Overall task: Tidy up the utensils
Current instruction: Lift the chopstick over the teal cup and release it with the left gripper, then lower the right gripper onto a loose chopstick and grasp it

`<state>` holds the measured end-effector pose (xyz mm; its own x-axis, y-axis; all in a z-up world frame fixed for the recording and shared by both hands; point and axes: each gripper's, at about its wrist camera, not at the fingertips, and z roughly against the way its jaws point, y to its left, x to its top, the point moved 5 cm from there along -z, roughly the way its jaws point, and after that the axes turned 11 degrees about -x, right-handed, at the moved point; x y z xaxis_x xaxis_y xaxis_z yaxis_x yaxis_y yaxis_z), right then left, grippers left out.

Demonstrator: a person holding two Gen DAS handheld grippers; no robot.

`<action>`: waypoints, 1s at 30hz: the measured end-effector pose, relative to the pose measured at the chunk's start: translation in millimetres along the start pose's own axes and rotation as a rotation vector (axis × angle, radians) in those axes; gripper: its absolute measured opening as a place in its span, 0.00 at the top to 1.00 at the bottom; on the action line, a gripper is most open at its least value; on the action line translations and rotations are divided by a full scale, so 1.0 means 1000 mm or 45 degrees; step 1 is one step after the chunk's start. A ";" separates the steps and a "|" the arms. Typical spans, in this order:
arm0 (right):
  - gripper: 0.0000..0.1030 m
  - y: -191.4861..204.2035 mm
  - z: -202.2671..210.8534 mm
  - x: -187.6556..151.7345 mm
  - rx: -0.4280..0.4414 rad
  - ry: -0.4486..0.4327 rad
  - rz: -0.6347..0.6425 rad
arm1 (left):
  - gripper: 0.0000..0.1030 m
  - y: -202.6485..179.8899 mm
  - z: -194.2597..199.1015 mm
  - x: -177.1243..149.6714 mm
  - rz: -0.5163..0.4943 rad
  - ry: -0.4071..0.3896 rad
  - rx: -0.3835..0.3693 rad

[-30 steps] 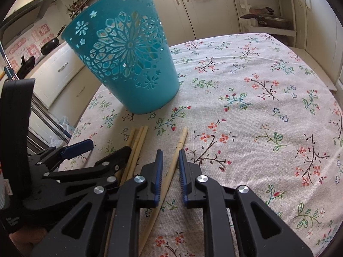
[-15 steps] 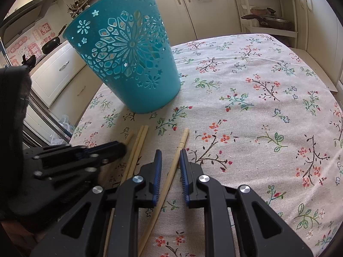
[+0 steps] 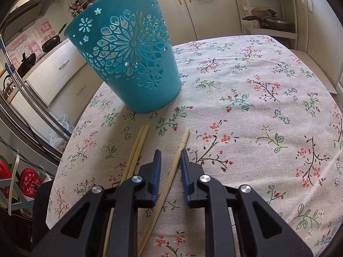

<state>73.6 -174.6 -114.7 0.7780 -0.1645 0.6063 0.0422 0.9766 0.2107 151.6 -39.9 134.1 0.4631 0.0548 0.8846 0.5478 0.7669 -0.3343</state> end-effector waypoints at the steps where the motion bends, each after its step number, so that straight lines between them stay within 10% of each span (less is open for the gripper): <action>1: 0.82 0.000 0.000 0.000 0.000 0.000 0.000 | 0.96 0.001 -0.005 0.010 0.005 -0.036 0.026; 11: 0.82 -0.001 0.000 0.000 0.007 -0.001 -0.007 | 0.96 0.046 -0.086 0.037 0.041 -0.218 0.352; 24: 0.82 -0.001 -0.001 0.001 0.010 0.000 -0.010 | 0.91 0.066 -0.046 -0.037 0.059 -0.109 0.386; 30: 0.79 -0.001 -0.001 0.001 0.017 0.000 -0.005 | 0.40 0.070 0.007 -0.086 0.052 -0.099 0.478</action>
<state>75.2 -175.4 -115.3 0.7777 -0.1683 0.6057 0.0367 0.9740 0.2234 144.9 13.6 37.3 0.4168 0.1275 0.9000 0.2303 0.9430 -0.2403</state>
